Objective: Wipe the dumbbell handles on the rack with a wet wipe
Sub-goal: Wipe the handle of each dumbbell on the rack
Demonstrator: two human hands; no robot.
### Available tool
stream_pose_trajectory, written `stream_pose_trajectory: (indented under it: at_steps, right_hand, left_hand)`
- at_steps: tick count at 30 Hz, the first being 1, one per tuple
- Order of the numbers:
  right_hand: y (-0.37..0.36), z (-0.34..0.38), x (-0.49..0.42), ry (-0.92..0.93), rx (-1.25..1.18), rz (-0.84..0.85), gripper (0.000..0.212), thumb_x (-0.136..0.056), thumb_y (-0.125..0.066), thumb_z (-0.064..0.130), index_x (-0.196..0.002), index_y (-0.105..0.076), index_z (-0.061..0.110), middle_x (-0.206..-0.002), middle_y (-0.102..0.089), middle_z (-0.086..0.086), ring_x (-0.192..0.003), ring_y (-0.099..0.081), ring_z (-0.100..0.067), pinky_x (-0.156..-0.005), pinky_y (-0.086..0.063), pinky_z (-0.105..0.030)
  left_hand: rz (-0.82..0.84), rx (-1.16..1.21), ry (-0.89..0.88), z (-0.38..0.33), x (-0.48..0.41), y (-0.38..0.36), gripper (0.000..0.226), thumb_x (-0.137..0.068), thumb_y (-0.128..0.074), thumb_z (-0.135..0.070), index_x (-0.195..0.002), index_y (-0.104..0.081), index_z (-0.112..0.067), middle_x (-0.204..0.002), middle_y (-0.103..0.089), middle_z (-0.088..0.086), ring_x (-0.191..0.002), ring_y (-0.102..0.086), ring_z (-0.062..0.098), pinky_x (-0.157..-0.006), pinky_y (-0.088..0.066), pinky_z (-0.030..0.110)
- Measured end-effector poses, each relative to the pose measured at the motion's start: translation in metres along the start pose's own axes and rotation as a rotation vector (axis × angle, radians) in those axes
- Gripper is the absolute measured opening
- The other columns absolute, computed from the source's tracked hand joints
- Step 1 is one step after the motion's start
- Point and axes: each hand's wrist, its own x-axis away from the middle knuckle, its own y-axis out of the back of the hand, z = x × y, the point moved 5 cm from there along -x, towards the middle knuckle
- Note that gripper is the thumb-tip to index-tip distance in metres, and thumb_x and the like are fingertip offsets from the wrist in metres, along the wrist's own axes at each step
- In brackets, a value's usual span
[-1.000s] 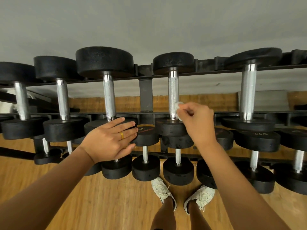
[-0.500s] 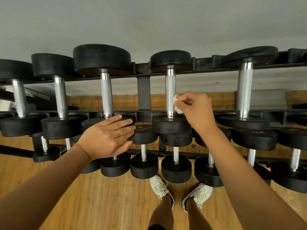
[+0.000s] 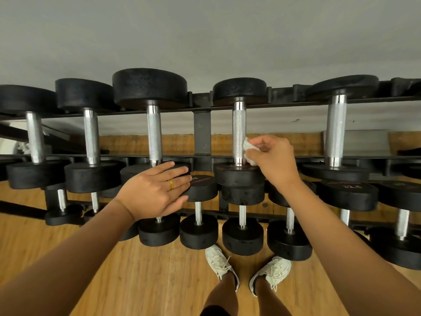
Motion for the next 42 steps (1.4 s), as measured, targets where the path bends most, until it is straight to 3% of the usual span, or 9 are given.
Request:
stream_pose_trajectory:
  at_steps: [3, 8, 10, 12, 21, 28, 33, 38, 42]
  right_hand:
    - [0.002, 0.014, -0.013, 0.013, -0.136, -0.103, 0.021, -0.092, -0.069, 0.01, -0.112, -0.072, 0.015, -0.097, -0.073, 0.001, -0.08, -0.071, -0.013, -0.058, -0.057, -0.021]
    - [0.0, 0.048, -0.04, 0.201, 0.013, -0.323, 0.021, -0.095, -0.067, 0.018, -0.114, -0.074, 0.015, -0.103, -0.074, 0.005, -0.092, -0.069, -0.004, -0.084, -0.06, -0.027]
    - [-0.008, 0.05, -0.037, 0.208, 0.066, -0.356, 0.024, -0.096, -0.066, 0.018, -0.119, -0.072, 0.014, -0.111, -0.074, 0.003, -0.1, -0.067, -0.003, -0.091, -0.054, -0.015]
    - [-0.013, 0.045, -0.03, 0.22, 0.106, -0.375, 0.028, -0.096, -0.066, 0.018, -0.124, -0.069, 0.012, -0.117, -0.072, -0.002, -0.102, -0.062, 0.0, -0.085, -0.044, -0.001]
    - [-0.011, 0.054, -0.039, 0.238, 0.232, -0.377, 0.026, -0.098, -0.064, 0.019, -0.12, -0.072, 0.01, -0.113, -0.074, -0.004, -0.1, -0.069, -0.014, -0.082, -0.034, 0.002]
    - [-0.011, 0.04, -0.007, 0.254, 0.353, -0.232, 0.023, -0.096, -0.065, 0.017, -0.117, -0.073, 0.01, -0.116, -0.074, -0.004, -0.104, -0.069, -0.014, -0.1, -0.052, -0.032]
    - [-0.004, 0.053, -0.025, 0.184, 0.254, -0.175, 0.023, -0.096, -0.065, 0.013, -0.118, -0.072, 0.008, -0.118, -0.072, -0.004, -0.108, -0.067, -0.011, -0.096, -0.045, -0.017]
    - [-0.006, 0.035, 0.007, 0.195, 0.383, -0.07, 0.022, -0.095, -0.068, 0.015, -0.115, -0.074, 0.01, -0.114, -0.074, -0.003, -0.102, -0.068, -0.011, -0.098, -0.053, -0.029]
    - [-0.001, 0.035, -0.005, 0.152, 0.395, 0.01, 0.016, -0.091, -0.071, 0.014, -0.106, -0.076, 0.009, -0.099, -0.073, 0.0, -0.083, -0.061, -0.002, -0.075, -0.041, -0.003]
  left_hand:
    - [-0.005, 0.006, -0.001, 0.0, 0.0, 0.001, 0.041, -0.106, -0.049, -0.038, -0.116, -0.079, -0.01, -0.121, -0.075, 0.005, -0.124, -0.066, 0.023, -0.115, -0.042, 0.042]
    - [-0.016, 0.017, -0.003, 0.0, -0.001, 0.001, 0.043, -0.107, -0.047, -0.037, -0.112, -0.08, -0.01, -0.118, -0.076, 0.006, -0.122, -0.067, 0.024, -0.114, -0.041, 0.042]
    - [-0.02, 0.026, 0.0, 0.0, -0.001, 0.001, 0.044, -0.107, -0.046, -0.037, -0.11, -0.08, -0.011, -0.117, -0.076, 0.006, -0.121, -0.068, 0.024, -0.114, -0.04, 0.041]
    - [-0.02, 0.035, -0.002, 0.001, -0.001, 0.0, 0.044, -0.107, -0.045, -0.038, -0.11, -0.081, -0.011, -0.117, -0.076, 0.006, -0.121, -0.068, 0.024, -0.114, -0.039, 0.041]
    - [-0.002, 0.04, 0.006, 0.002, 0.001, -0.001, 0.047, -0.109, -0.042, -0.039, -0.11, -0.081, -0.012, -0.118, -0.076, 0.005, -0.123, -0.067, 0.023, -0.115, -0.036, 0.039]
    - [-0.008, 0.048, 0.013, 0.002, 0.001, 0.0, 0.047, -0.109, -0.042, -0.039, -0.11, -0.081, -0.013, -0.117, -0.077, 0.004, -0.122, -0.067, 0.023, -0.112, -0.042, 0.04]
    - [-0.018, 0.044, 0.022, 0.002, 0.001, -0.001, 0.045, -0.108, -0.044, -0.039, -0.111, -0.08, -0.012, -0.116, -0.077, 0.005, -0.121, -0.068, 0.023, -0.111, -0.044, 0.041]
    - [-0.022, 0.046, 0.027, 0.002, 0.001, 0.001, 0.043, -0.106, -0.047, -0.038, -0.11, -0.081, -0.011, -0.115, -0.077, 0.005, -0.12, -0.068, 0.023, -0.11, -0.046, 0.042]
    - [-0.011, 0.067, 0.025, 0.002, 0.001, -0.001, 0.041, -0.106, -0.048, -0.037, -0.111, -0.08, -0.011, -0.116, -0.077, 0.006, -0.12, -0.068, 0.025, -0.109, -0.05, 0.044]
